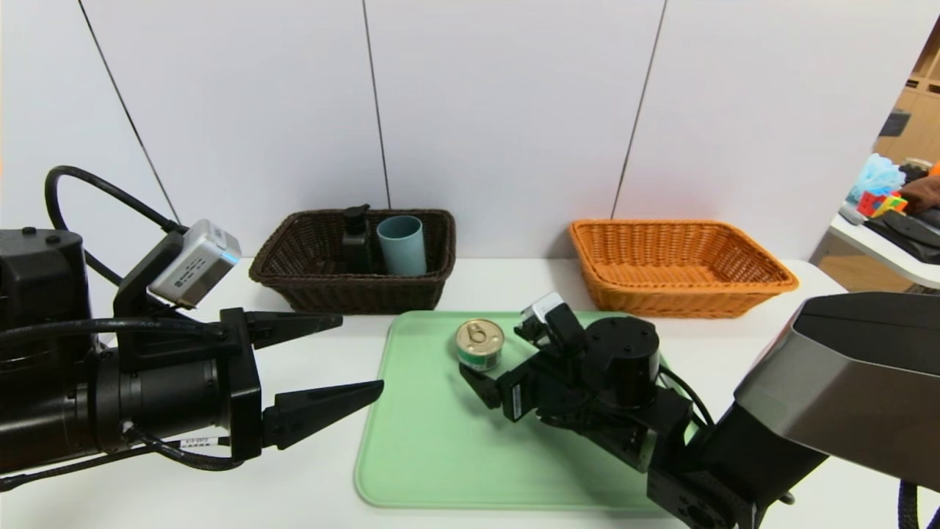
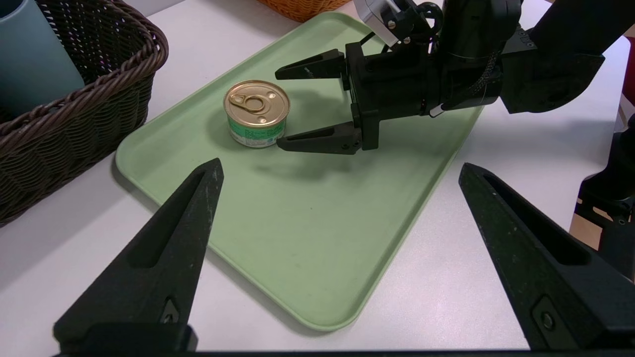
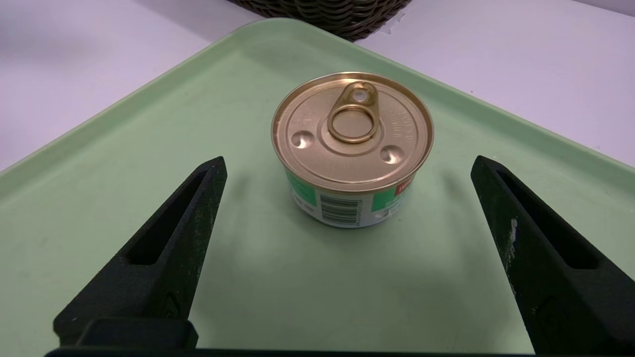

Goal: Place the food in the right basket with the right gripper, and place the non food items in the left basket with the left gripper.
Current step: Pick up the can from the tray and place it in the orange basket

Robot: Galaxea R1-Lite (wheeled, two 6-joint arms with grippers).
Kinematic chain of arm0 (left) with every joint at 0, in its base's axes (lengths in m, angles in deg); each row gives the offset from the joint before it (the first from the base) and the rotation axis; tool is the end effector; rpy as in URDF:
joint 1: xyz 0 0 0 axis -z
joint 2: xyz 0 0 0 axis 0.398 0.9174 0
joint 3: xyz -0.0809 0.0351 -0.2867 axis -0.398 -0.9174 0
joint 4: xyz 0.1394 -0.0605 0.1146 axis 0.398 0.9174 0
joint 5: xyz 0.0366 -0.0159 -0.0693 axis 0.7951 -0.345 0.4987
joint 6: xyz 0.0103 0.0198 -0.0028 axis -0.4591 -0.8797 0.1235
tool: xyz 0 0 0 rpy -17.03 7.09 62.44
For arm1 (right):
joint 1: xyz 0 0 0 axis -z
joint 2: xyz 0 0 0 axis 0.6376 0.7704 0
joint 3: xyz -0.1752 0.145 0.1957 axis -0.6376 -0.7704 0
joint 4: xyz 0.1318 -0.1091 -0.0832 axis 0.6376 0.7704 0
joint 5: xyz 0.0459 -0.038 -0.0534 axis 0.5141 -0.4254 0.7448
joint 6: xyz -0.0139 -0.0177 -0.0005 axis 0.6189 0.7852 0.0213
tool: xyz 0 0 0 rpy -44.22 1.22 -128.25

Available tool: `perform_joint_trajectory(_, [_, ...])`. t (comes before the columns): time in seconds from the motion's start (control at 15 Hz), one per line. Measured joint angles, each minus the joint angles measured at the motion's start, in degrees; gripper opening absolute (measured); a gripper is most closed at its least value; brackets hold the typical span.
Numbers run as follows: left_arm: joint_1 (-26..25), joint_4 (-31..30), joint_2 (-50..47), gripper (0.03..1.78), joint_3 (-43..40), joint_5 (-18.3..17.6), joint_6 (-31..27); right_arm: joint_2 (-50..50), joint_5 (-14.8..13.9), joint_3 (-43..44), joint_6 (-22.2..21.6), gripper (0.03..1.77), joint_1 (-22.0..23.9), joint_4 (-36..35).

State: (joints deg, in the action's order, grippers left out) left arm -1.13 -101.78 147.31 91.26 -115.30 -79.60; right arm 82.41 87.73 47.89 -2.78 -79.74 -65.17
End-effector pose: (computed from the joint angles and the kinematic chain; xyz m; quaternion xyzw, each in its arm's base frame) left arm 0.1756 -0.0856 0.2024 0.0088 0.1132 -0.4672 0.8768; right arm 0.2741 0.2308 0.0658 -0.0306 0.0928 0.3375 0.9362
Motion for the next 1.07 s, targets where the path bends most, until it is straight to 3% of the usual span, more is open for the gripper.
perform_joint_trajectory(0.13, [0.0,0.0,0.0,1.69,0.0,0.0,0.0,0.5,-1.0,1.0,-0.1,1.7,0.0,0.2])
perform_joint_trajectory(1.07, [0.0,0.1,0.8,1.69,1.2,0.1,0.0,3.5,-1.2,5.7,-2.7,1.7,0.1,2.6])
